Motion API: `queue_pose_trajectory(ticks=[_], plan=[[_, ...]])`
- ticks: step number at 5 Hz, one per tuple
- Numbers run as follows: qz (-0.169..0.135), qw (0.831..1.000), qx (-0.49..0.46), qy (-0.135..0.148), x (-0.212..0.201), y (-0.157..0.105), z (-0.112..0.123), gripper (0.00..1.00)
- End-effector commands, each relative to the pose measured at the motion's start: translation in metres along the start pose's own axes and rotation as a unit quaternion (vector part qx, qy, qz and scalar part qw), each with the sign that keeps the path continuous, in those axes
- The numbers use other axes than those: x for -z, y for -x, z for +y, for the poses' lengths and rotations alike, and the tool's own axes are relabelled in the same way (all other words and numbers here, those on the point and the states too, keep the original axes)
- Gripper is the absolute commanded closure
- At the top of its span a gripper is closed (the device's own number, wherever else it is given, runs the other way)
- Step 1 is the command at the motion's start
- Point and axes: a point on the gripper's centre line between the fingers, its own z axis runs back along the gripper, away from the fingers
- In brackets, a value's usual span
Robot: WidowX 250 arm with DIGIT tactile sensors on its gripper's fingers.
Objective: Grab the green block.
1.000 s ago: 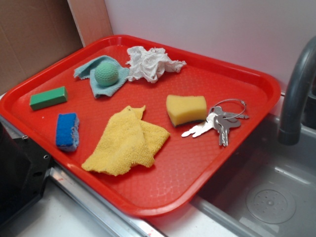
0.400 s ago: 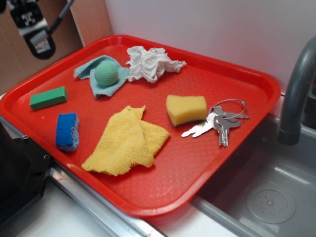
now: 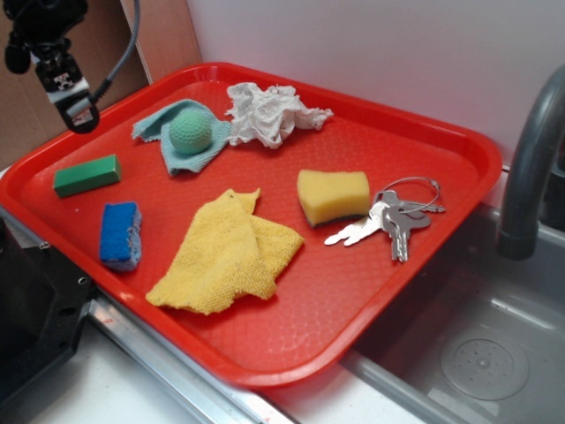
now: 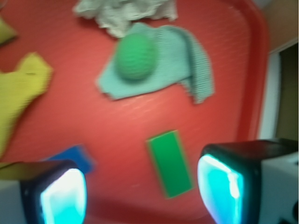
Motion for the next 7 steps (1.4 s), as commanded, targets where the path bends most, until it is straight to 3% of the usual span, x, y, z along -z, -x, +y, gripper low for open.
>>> queue_pose_trajectory(ticks=[1,3,4,5,6,7], plan=[[0.006,0.999,0.041,-0.017,0.053,-0.007,0.036,0.0],[0.046,0.992,0.084,0.08,0.077,-0.021,-0.008,0.0],[0.038,0.992,0.087,0.078,0.067,-0.02,-0.013,0.0],[-0.009,0.995,0.082,0.06,0.038,-0.02,-0.011,0.0],[-0.049,0.993,0.079,0.066,0.022,-0.018,-0.009,0.0],[-0.009,0.99,0.114,0.081,0.047,-0.008,-0.021,0.0]])
